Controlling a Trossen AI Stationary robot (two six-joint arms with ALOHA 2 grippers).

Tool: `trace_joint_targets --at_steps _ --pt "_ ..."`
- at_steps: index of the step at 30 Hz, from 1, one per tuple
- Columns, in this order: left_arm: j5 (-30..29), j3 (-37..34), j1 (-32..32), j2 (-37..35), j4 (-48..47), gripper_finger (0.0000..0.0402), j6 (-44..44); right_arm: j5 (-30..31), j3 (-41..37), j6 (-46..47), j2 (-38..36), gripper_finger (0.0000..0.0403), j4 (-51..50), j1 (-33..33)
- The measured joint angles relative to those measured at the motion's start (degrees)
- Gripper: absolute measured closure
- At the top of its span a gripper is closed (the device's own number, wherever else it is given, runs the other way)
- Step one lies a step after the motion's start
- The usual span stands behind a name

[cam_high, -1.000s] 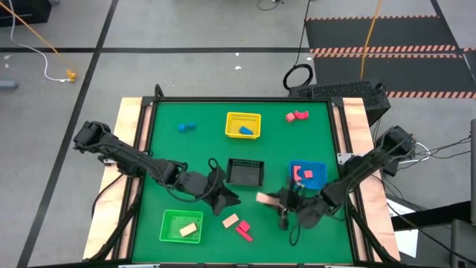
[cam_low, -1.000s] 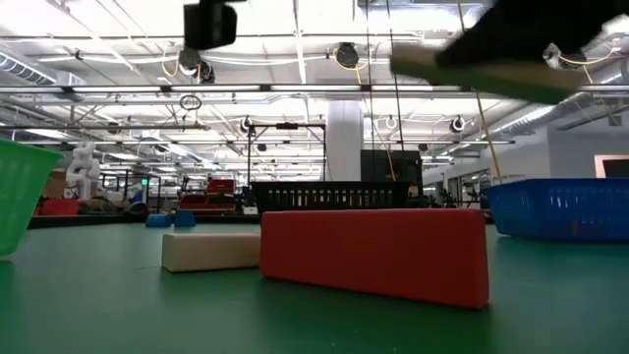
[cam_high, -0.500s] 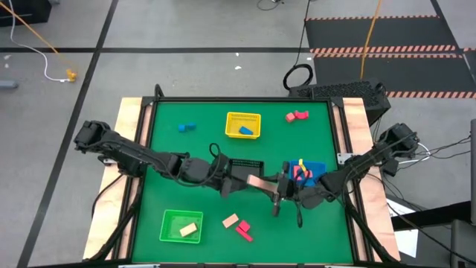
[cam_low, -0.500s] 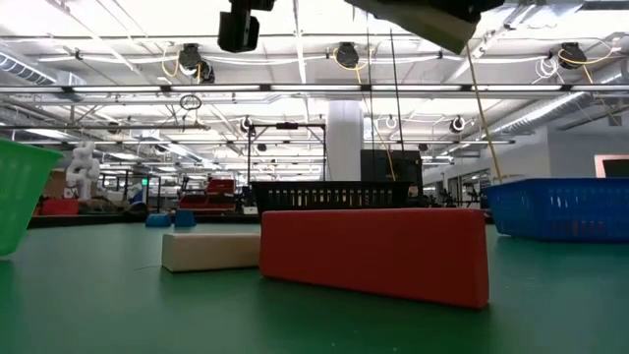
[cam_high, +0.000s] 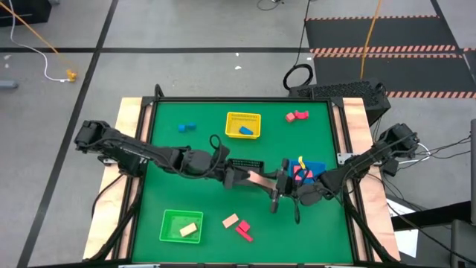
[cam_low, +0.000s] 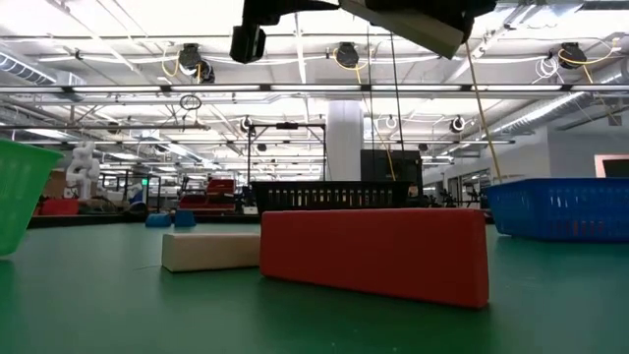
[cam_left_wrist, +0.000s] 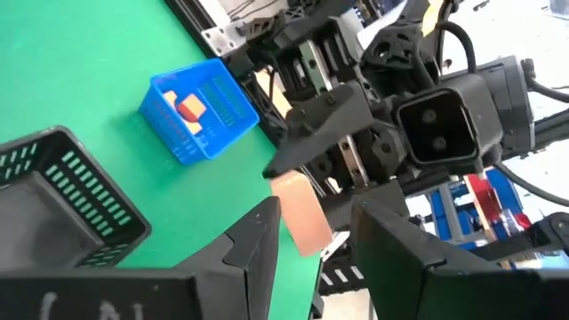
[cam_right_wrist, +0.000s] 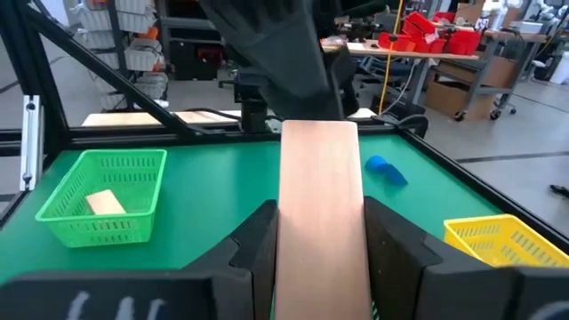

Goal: Sort & place blocks by color
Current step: Put the right brown block into the green bin

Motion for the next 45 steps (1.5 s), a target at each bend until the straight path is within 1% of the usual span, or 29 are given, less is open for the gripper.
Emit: trace_joint_targets --at_steps 5,11,16,21,25,29,32,35,38,41,45 --pt "0.0 0.0 0.5 0.0 -0.3 0.0258 0.4 -0.4 0.0 -2.2 0.0 0.0288 2.4 0.0" --pt "0.0 0.0 0.6 0.0 -0.3 0.0258 0.3 -0.5 0.0 -3.1 0.0 0.0288 2.3 -1.2" --pt "0.0 0.0 0.6 0.0 -0.4 0.0258 -1.4 -0.6 0.1 -4.7 0.0 0.0288 3.5 -2.7" --pt "0.2 0.0 1.1 0.0 -0.6 0.0259 -2.4 -3.0 0.1 -5.1 0.0 0.0288 4.3 -3.8" --pt "0.2 0.0 1.6 0.0 -0.4 0.0259 -2.4 -3.2 0.1 -5.6 0.0 0.0288 4.5 -4.1" --pt "0.4 0.0 2.6 0.0 -0.3 0.026 -2.5 -4.7 0.1 -5.6 0.0 0.0288 4.3 -4.3" --pt "0.5 0.0 3.1 0.0 -0.2 0.0276 -2.7 -4.5 0.1 -6.1 0.0 0.0288 4.1 -4.2" --pt "0.3 0.0 3.2 0.0 -0.5 0.0311 -2.8 -4.2 0.1 -7.9 0.0 0.0285 4.0 -4.2" --pt "0.3 0.0 3.2 0.0 -0.9 0.0344 -2.7 -4.2 0.1 -9.2 0.0 0.0257 4.0 -4.2" --pt "0.8 0.0 3.2 0.1 -1.0 0.0344 -2.0 -4.5 0.1 -9.8 0.0 0.0242 4.3 -4.4" --pt "0.7 0.0 3.3 0.1 -2.1 0.0344 -2.0 -4.8 0.1 -9.9 0.0 0.0249 4.4 -4.9"
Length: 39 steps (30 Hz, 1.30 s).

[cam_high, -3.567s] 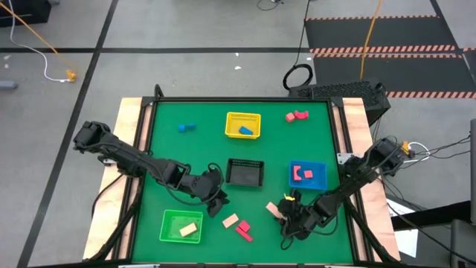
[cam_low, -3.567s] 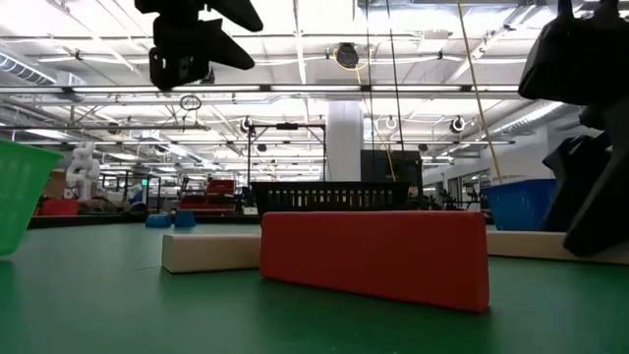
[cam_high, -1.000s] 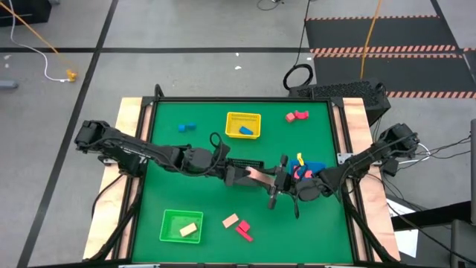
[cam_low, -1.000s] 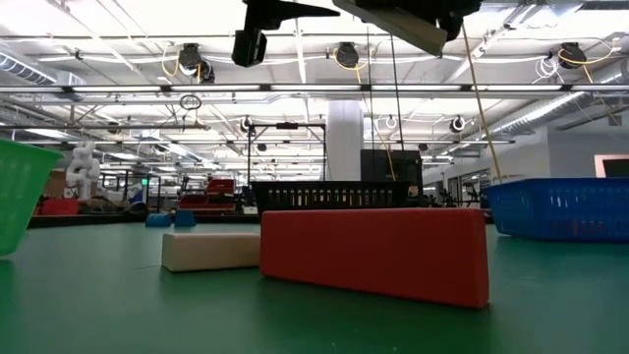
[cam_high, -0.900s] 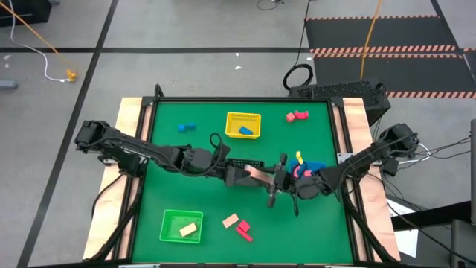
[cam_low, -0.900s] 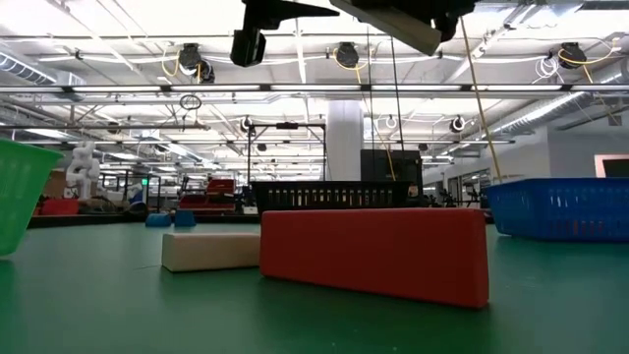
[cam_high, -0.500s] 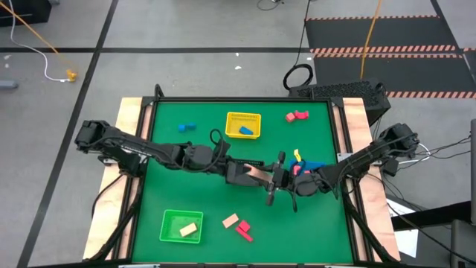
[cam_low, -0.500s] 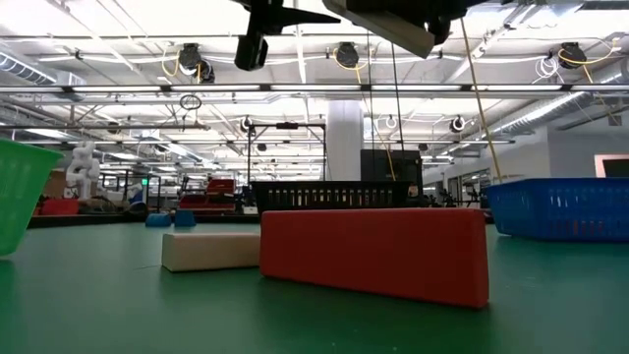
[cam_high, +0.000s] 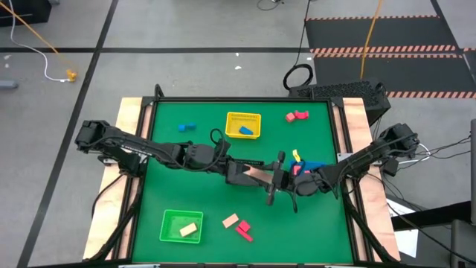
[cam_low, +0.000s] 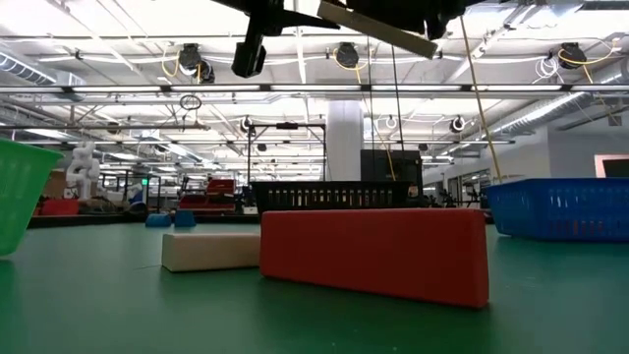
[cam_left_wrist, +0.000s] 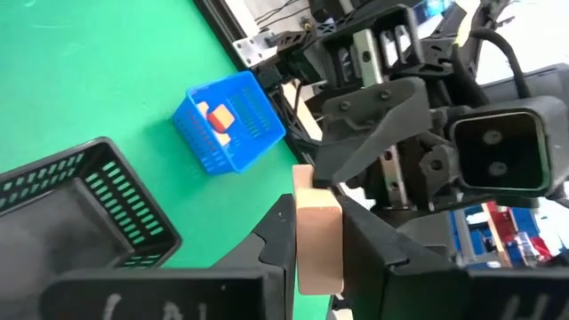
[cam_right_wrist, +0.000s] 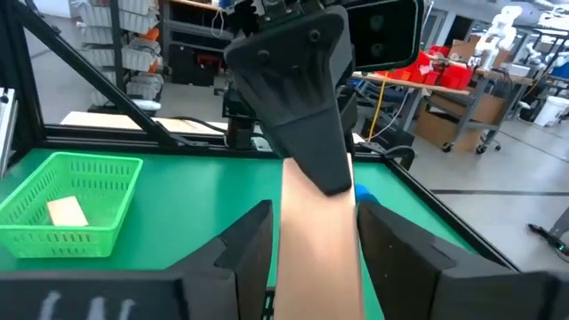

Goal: Sort & place blocks by color
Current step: Put the right brown block into the green bin

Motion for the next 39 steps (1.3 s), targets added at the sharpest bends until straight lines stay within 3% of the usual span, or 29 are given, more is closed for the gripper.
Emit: trace_joint_targets --at_steps 7,15,23,27,33,39 --pt "0.0 0.0 0.1 0.0 -3.0 0.0344 0.0 -0.1 0.0 8.6 -0.3 0.0252 -1.3 0.0" --pt "1.1 0.0 1.4 0.0 -12.6 0.0344 0.0 -5.9 0.0 19.8 -6.7 0.0222 -18.0 0.5" --pt "18.7 -0.1 1.6 -2.0 -14.5 0.0344 -0.1 -16.6 0.0 37.6 -13.1 0.022 -34.9 0.5" --pt "23.6 0.0 -1.3 -6.3 -17.1 0.0344 -0.8 -20.1 0.0 43.8 -13.4 0.0227 -40.4 0.5" --pt "24.8 0.0 -8.7 -15.7 -32.4 0.0344 -5.7 -23.0 0.0 48.8 -13.0 0.0231 -46.2 0.5" --pt "20.4 0.0 -16.7 -20.2 -52.7 0.0339 -18.1 -24.3 0.0 49.7 -13.1 0.0231 -47.1 0.5"
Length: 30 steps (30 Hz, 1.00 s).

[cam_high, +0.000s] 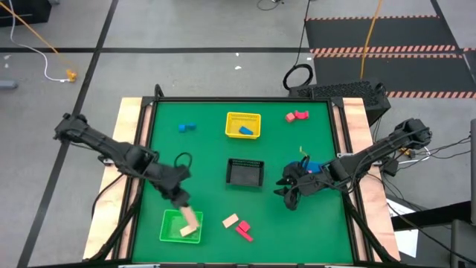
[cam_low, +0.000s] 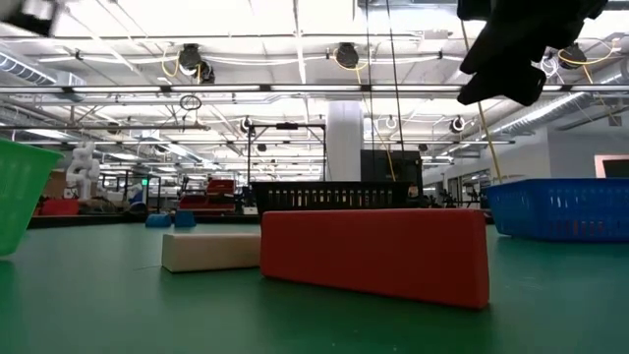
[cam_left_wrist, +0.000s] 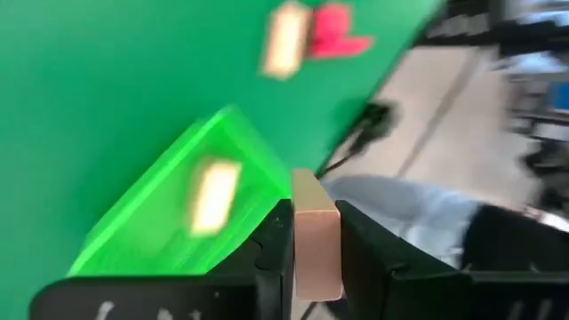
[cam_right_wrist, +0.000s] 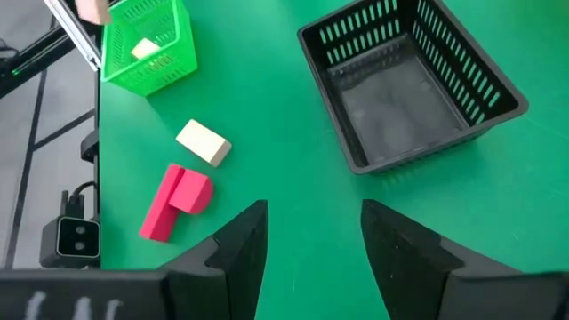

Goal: Sort & place blocks by color
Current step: Put the right brown block into the green bin

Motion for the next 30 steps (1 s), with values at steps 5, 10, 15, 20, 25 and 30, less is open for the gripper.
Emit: trace_joint_targets --at_steps 5,10,15,20,25,30 --pt "-1.1 0.0 -4.0 -0.1 -13.4 0.0341 -7.1 0.1 0.0 -0.1 0.0 0.0231 0.4 0.0" --pt "-2.5 -0.8 -5.5 1.0 -18.1 0.0341 -11.4 0.3 0.0 -0.5 0.0 0.0231 0.4 0.0" --pt "-3.0 -1.4 -6.3 3.8 -18.5 0.0341 -12.3 0.4 0.0 -0.5 0.0 0.0231 0.5 0.0" --pt "-3.0 -1.5 -6.3 7.1 -18.6 0.0333 -11.0 0.4 0.0 -0.2 0.0 0.0231 0.5 0.0" --pt "-3.0 -1.5 -6.3 9.0 -17.3 0.0301 -9.3 0.4 0.0 -0.2 0.0 0.0231 0.4 0.0" --pt "-3.0 -1.5 -6.3 9.0 -13.0 0.0293 -9.2 0.4 0.0 -0.2 0.0 0.0231 0.5 0.0"
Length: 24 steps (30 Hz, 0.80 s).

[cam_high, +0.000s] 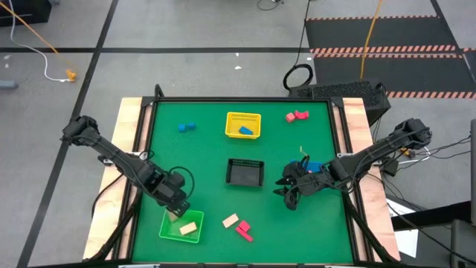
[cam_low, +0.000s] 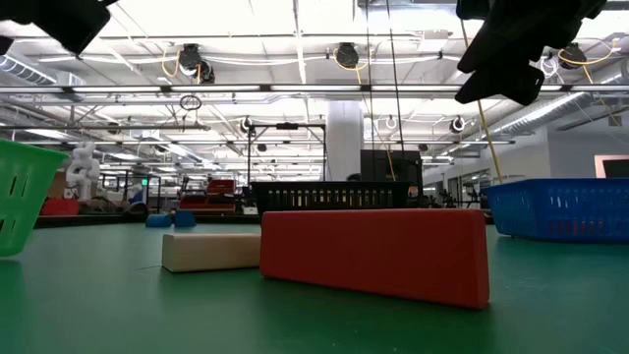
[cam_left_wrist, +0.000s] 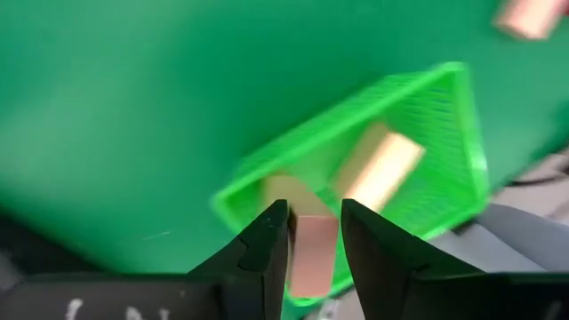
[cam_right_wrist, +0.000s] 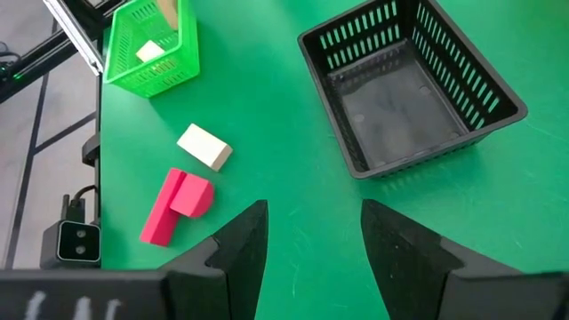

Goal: Sort & place blocks by color
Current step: Put the right brown block into the green bin, then put the left blue block into the yellow bin

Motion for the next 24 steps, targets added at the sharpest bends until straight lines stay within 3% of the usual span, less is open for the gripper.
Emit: trace_joint_targets --at_steps 6,18,24 --pt "0.0 0.0 0.0 -0.4 8.2 0.029 3.6 0.0 0.0 -0.3 0.0 0.0231 0.3 0.0" --pt "1.0 0.0 0.1 -0.5 9.7 0.0289 4.0 0.0 0.0 0.1 0.0 0.0231 0.0 -0.5" --pt "-3.4 0.0 2.6 -1.1 9.7 0.0289 7.2 0.0 0.0 3.0 -0.9 0.0231 -0.1 -3.6"
